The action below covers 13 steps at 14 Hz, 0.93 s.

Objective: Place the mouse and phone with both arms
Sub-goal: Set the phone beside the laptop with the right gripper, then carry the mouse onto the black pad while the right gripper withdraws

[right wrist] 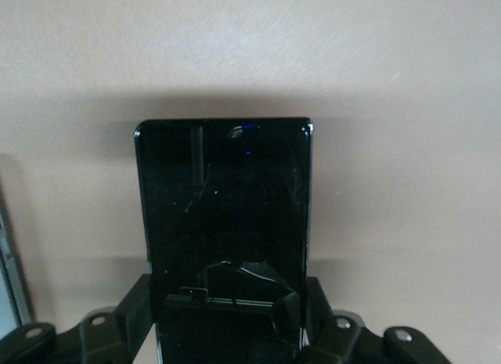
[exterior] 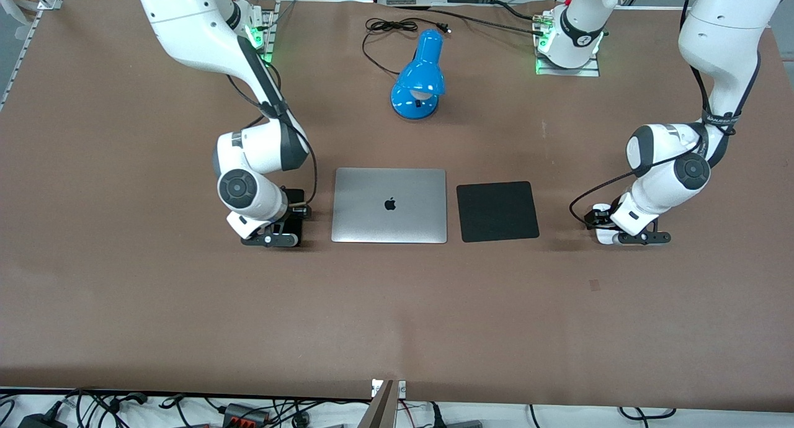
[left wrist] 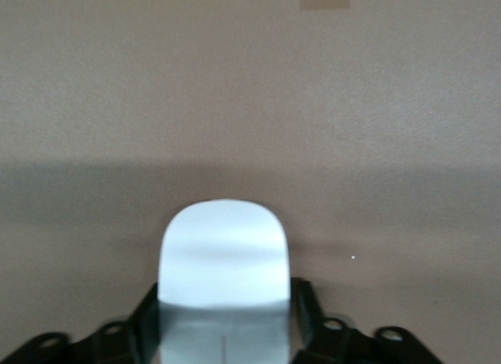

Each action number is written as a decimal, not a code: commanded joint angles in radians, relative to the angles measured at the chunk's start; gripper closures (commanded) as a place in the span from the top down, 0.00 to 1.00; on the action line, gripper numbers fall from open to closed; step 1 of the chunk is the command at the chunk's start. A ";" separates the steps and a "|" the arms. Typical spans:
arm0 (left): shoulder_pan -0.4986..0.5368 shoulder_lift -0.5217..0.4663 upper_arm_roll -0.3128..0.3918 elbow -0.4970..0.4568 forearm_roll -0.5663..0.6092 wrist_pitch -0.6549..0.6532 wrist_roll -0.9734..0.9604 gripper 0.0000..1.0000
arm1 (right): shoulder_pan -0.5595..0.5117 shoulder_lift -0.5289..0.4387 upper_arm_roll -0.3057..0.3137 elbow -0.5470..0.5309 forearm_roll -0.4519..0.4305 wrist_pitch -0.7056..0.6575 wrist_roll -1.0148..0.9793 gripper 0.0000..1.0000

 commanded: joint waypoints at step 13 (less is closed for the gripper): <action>-0.131 -0.059 -0.126 0.328 0.006 -0.637 -0.146 0.45 | -0.008 -0.300 -0.385 0.129 0.026 -0.334 0.037 1.00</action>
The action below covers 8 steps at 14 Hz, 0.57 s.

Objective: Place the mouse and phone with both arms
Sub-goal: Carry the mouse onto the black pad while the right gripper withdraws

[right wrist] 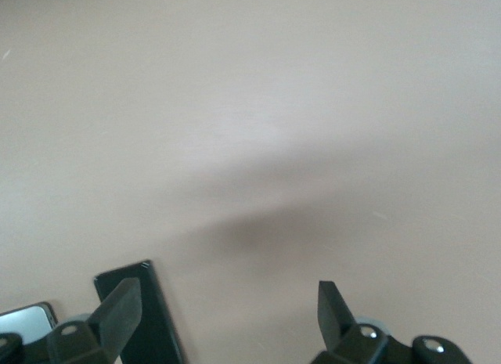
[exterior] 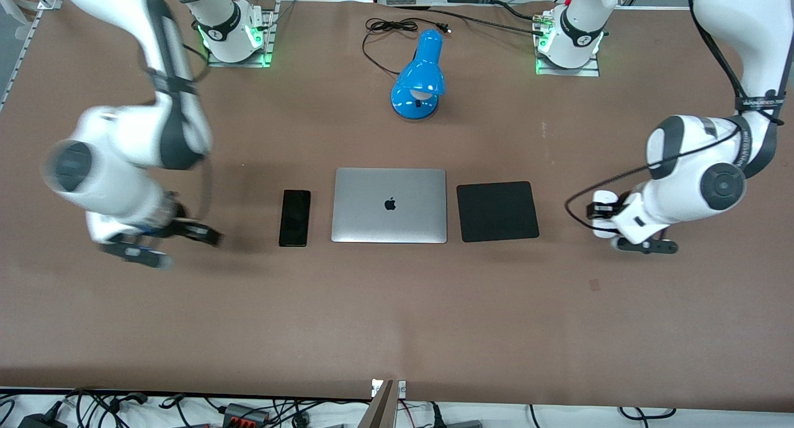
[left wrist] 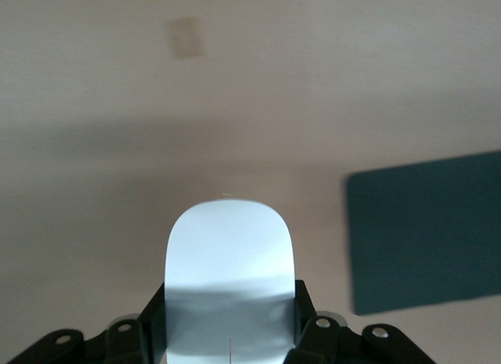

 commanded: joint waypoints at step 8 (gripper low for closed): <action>-0.231 0.159 -0.007 -0.047 0.014 0.218 -0.367 0.45 | 0.004 -0.233 -0.197 0.128 -0.079 -0.376 -0.189 1.00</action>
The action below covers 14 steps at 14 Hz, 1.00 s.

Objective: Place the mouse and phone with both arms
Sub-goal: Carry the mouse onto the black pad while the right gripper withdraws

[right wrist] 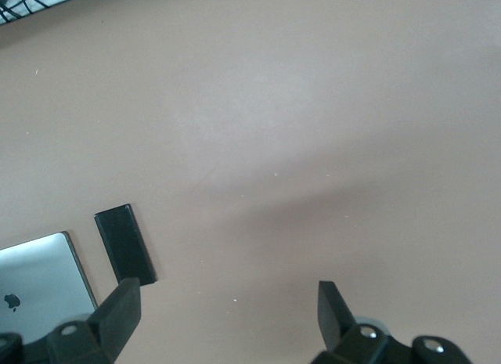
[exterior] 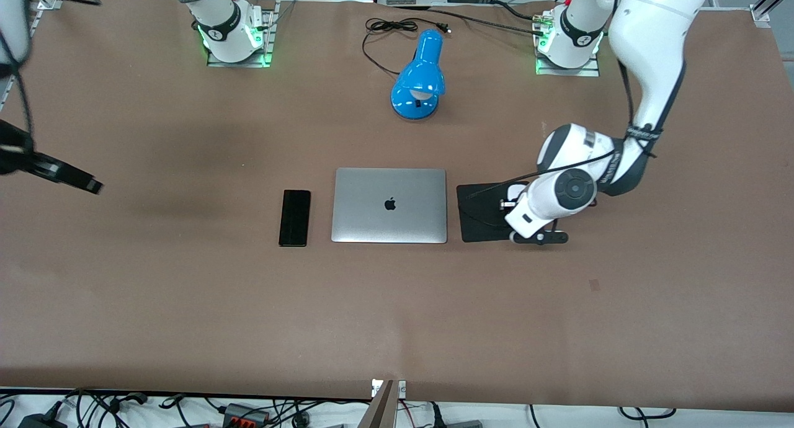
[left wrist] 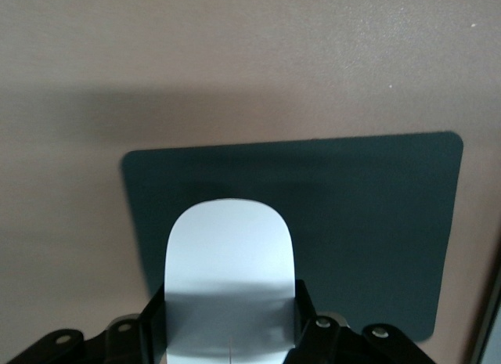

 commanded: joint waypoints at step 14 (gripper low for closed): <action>-0.029 0.001 0.003 -0.048 0.017 0.106 -0.143 1.00 | -0.405 -0.061 0.466 -0.016 -0.143 -0.045 -0.005 1.00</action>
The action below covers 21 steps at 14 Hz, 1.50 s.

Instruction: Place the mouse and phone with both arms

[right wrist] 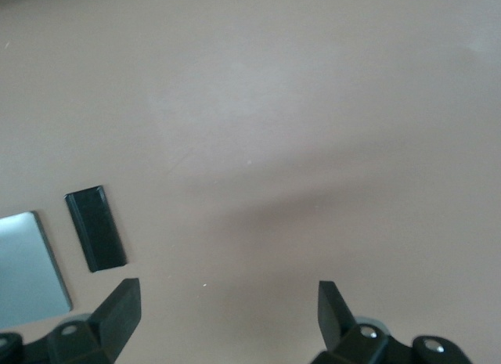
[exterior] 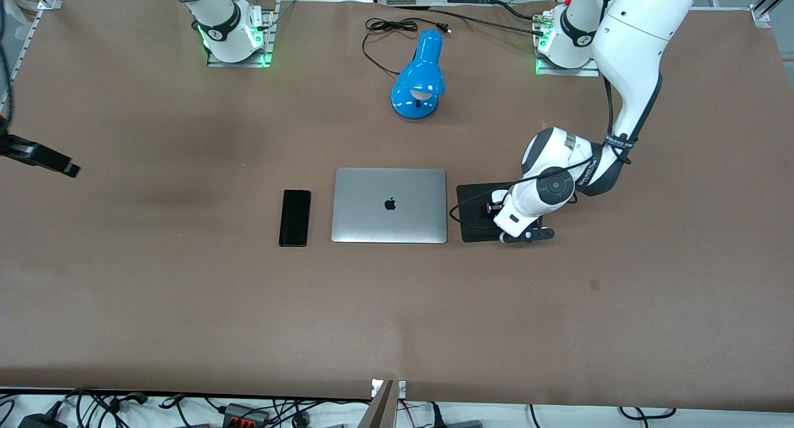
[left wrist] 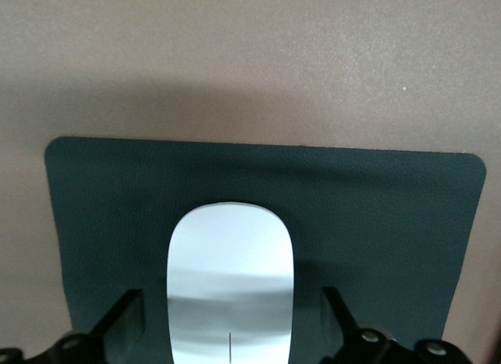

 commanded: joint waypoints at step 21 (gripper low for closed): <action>0.072 -0.552 0.272 0.322 -0.068 -0.763 0.519 1.00 | -0.559 -0.084 0.604 -0.054 -0.071 0.023 0.049 1.00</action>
